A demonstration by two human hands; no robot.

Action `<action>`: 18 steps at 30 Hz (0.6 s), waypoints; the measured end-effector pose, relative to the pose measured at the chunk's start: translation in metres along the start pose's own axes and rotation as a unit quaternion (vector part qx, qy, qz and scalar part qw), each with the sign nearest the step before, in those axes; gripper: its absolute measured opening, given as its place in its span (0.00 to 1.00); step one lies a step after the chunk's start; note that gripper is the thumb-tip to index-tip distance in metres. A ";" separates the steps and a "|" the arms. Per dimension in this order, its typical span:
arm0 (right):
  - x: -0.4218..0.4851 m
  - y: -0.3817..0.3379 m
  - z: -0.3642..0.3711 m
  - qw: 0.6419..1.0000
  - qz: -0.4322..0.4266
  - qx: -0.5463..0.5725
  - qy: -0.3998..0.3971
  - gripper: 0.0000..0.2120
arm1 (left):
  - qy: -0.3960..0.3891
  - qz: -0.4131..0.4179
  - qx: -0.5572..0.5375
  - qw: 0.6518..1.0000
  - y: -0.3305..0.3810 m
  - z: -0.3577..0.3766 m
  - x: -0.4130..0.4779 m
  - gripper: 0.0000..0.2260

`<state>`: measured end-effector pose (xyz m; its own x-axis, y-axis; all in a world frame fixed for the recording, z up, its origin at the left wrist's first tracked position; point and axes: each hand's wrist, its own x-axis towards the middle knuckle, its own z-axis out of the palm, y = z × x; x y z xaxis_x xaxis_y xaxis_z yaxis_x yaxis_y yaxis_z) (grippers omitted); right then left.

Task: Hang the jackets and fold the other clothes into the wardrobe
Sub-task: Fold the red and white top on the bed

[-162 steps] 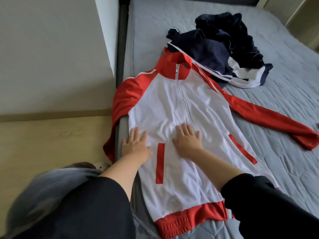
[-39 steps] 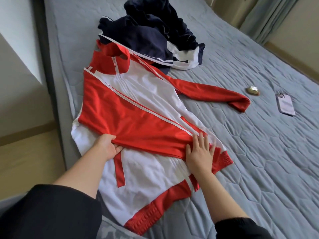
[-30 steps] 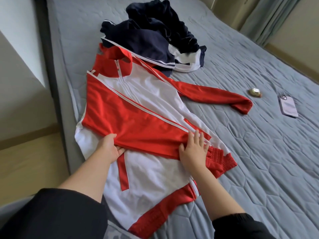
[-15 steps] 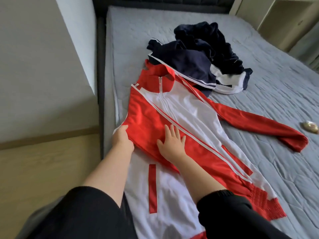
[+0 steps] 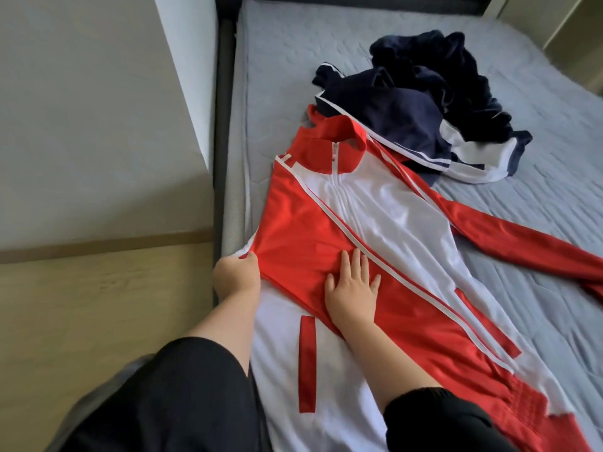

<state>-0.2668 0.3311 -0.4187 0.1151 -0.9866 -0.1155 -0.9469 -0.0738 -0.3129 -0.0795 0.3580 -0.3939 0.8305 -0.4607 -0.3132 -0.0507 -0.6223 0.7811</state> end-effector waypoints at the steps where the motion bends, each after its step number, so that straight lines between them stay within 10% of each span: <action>1: 0.000 0.001 -0.004 1.000 -0.010 0.004 -0.010 0.30 | 0.010 0.037 0.065 0.997 -0.002 -0.002 -0.002 0.11; 5: -0.004 0.008 -0.024 0.997 -0.038 0.065 -0.032 0.29 | 0.049 0.220 0.190 0.956 0.001 -0.009 -0.006 0.10; 7: -0.007 0.011 -0.031 0.997 -0.040 0.062 0.002 0.28 | 0.050 0.409 0.189 0.891 0.010 -0.009 -0.016 0.05; 10: -0.013 0.020 -0.034 0.998 -0.036 -0.014 0.040 0.28 | -0.050 0.564 0.267 0.780 0.020 0.018 -0.047 0.23; 14: -0.025 0.047 -0.026 0.999 -0.008 -0.049 0.019 0.28 | -0.227 0.456 0.434 0.743 -0.010 0.053 -0.071 0.28; 18: -0.048 0.095 -0.026 0.996 0.054 -0.057 0.041 0.28 | -0.215 0.409 0.469 0.752 -0.030 0.045 -0.057 0.28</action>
<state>-0.3705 0.3679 -0.4180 -0.0099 -0.9979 -0.0643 -0.9807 0.0223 -0.1942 -0.1504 0.3739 -0.4239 0.0621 -0.9690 -0.2393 -0.9844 -0.0990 0.1457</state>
